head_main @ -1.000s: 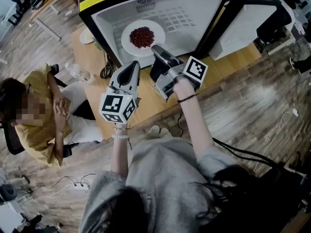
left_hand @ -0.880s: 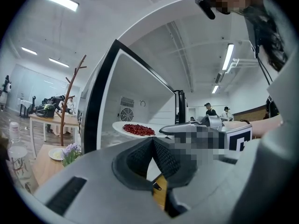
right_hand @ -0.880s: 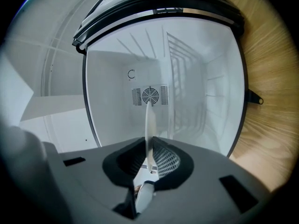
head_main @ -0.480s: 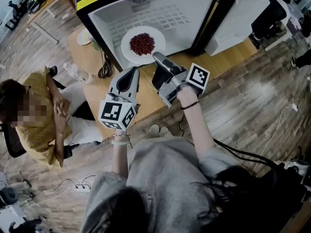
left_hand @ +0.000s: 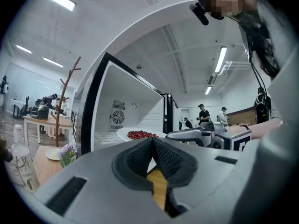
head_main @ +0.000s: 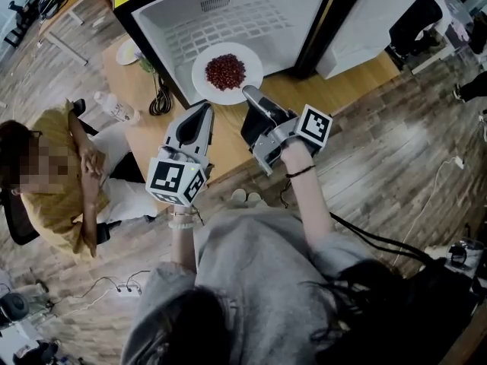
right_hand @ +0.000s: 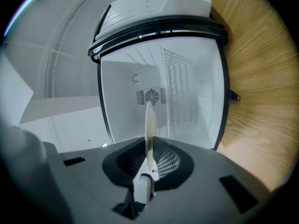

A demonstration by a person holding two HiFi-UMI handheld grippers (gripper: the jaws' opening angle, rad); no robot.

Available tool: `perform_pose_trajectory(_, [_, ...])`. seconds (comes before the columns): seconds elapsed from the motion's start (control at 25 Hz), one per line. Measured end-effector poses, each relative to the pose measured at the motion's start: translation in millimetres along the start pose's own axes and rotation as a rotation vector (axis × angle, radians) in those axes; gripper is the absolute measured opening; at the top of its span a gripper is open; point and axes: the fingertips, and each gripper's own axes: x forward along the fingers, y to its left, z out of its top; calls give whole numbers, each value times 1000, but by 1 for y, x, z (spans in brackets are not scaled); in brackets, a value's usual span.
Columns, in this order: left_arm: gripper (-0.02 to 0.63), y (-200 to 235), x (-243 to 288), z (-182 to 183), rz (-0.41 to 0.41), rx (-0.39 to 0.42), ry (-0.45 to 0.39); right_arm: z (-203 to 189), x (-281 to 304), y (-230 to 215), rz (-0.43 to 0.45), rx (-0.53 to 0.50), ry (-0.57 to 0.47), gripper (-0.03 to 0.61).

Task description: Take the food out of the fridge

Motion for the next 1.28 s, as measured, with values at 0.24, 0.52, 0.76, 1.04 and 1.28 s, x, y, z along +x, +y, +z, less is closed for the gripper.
perform_pose_trajectory(0.24, [8, -3, -1, 1, -15, 0, -5, -2, -6, -4, -3, 0, 6, 46])
perform_pose_trajectory(0.52, [8, -3, -5, 1, -6, 5, -3, -5, -9, -7, -8, 6, 11, 46])
perform_pose_trajectory(0.76, [8, -3, -7, 2, -6, 4, -1, -7, -9, -5, -7, 9, 13, 46])
perform_pose_trajectory(1.04, [8, -3, -6, 0, -9, 3, -1, -7, -9, -7, -9, 11, 13, 47])
perform_pose_trajectory(1.28, [8, -4, -4, 1, -22, 9, -6, -7, -9, -6, -2, 12, 10, 48])
